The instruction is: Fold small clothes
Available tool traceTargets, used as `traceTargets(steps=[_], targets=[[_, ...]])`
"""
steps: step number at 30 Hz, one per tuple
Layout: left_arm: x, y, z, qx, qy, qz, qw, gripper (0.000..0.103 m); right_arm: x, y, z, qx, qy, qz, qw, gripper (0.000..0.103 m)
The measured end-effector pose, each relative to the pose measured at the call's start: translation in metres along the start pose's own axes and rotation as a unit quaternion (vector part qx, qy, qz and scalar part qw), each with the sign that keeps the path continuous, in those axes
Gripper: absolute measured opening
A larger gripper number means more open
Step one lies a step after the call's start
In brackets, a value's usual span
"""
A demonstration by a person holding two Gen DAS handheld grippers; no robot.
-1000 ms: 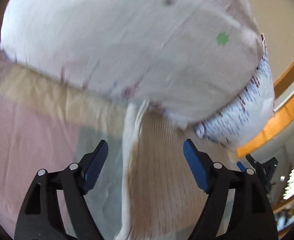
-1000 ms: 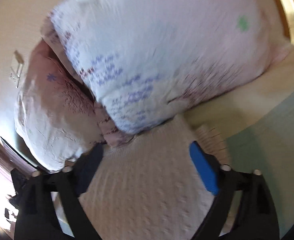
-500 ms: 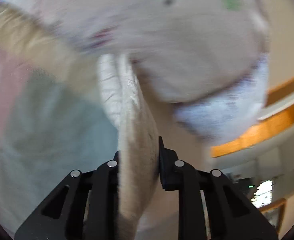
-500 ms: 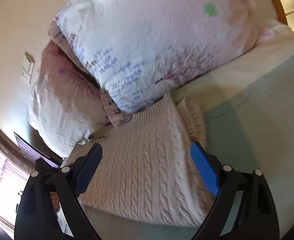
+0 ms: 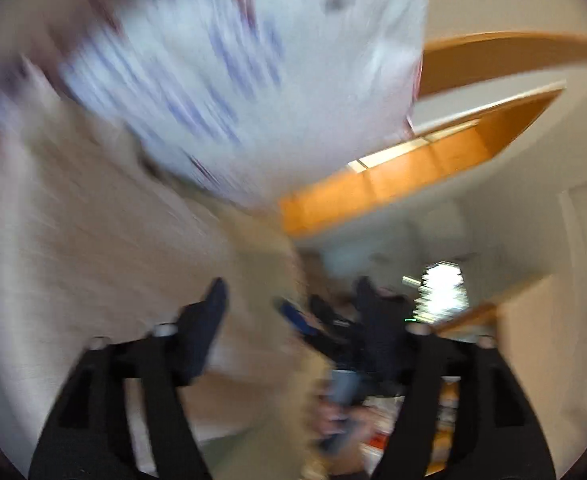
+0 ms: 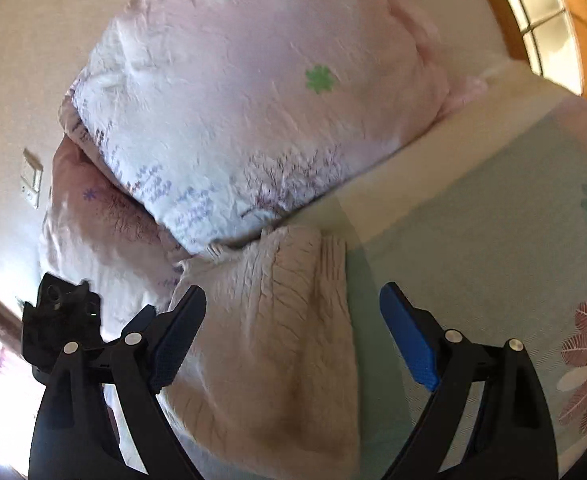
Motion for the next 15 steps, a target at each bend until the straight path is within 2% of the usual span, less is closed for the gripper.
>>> traceTargets(steps=[1, 2, 3, 7, 10, 11, 12, 13, 15], targets=[[0.009, 0.001, -0.020, -0.018, 0.040, 0.022, 0.9988, 0.081, 0.000, -0.001, 0.006, 0.019, 0.007, 0.003, 1.000, 0.091], [0.022, 0.001, -0.039, -0.028, 0.096, 0.046, 0.9939, 0.082, -0.001, -0.002, 0.012, 0.035, 0.011, 0.006, 0.999, 0.091], [0.033, 0.000, -0.048, -0.024, 0.133, 0.051, 0.9895, 0.083, -0.001, -0.004, 0.023, 0.060, 0.019, 0.013, 0.998, 0.091], [0.078, -0.019, -0.051, 0.034, 0.207, 0.037, 0.9770, 0.083, 0.003, -0.012, 0.058, 0.113, 0.016, 0.017, 0.993, 0.091], [0.098, -0.034, -0.034, 0.067, 0.226, 0.031, 0.9713, 0.083, 0.004, -0.021, 0.083, 0.146, 0.009, 0.025, 0.989, 0.090], [0.100, -0.037, -0.026, 0.072, 0.225, 0.031, 0.9712, 0.083, 0.006, -0.020, 0.084, 0.140, 0.008, 0.016, 0.990, 0.089], [0.103, -0.039, -0.019, 0.075, 0.221, 0.027, 0.9721, 0.084, 0.006, -0.022, 0.087, 0.145, -0.001, 0.006, 0.989, 0.078], [0.102, -0.038, -0.017, 0.065, 0.220, 0.034, 0.9727, 0.087, 0.005, -0.024, 0.089, 0.146, -0.007, 0.001, 0.989, 0.060], [0.098, -0.040, -0.006, 0.068, 0.205, 0.037, 0.9758, 0.085, 0.006, -0.028, 0.091, 0.149, 0.016, 0.014, 0.989, 0.047]])
Point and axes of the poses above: each gripper's, at about its wrist camera, not at the fingertips, and z roughly the way its jaws point, x to its left, y to its top, the point moved 9 cm from there along z, roughly the way its jaws point, and after that the axes turned 3 degrees about z, right-handed, at the moved point
